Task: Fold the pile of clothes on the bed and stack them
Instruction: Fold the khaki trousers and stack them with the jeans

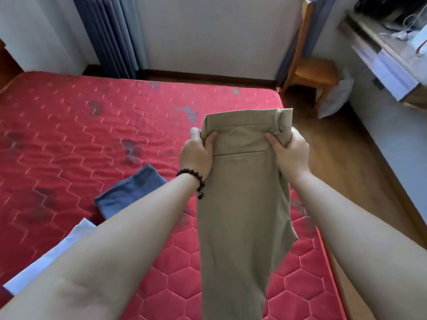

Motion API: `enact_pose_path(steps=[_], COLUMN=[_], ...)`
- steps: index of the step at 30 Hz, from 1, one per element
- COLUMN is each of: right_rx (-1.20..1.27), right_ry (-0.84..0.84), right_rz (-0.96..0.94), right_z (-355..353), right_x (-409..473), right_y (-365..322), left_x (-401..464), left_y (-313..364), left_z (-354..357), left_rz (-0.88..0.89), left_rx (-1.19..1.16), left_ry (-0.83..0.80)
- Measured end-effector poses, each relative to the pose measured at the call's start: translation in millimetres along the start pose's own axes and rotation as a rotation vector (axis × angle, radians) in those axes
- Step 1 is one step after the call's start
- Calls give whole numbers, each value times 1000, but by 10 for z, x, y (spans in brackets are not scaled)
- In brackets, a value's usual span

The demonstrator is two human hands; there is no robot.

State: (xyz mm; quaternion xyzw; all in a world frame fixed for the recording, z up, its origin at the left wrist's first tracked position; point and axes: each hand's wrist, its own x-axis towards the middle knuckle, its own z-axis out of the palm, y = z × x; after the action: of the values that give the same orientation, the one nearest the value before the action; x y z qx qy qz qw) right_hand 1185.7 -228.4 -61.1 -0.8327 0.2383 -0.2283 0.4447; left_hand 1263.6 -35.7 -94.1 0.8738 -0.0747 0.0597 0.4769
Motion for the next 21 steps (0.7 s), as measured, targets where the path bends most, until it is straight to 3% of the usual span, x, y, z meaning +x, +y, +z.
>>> enact_pose_path(steps=[6, 10, 16, 21], right_rx=[-14, -24, -382, -498], right_ry=[-88, -128, -480, -436], right_rz=[99, 155, 392, 377], right_z=[875, 1528, 2211, 2473], right_x=[760, 1107, 1115, 833], right_y=[1115, 1970, 3428, 3941], left_x=[622, 979, 821, 478], left_y=[-890, -1637, -2917, -3382], left_z=[1000, 1706, 2728, 2956], left_rz=[-46, -172, -528, -488], left_rx=[140, 111, 372, 591], left_ry=[-6, -29, -371, -247])
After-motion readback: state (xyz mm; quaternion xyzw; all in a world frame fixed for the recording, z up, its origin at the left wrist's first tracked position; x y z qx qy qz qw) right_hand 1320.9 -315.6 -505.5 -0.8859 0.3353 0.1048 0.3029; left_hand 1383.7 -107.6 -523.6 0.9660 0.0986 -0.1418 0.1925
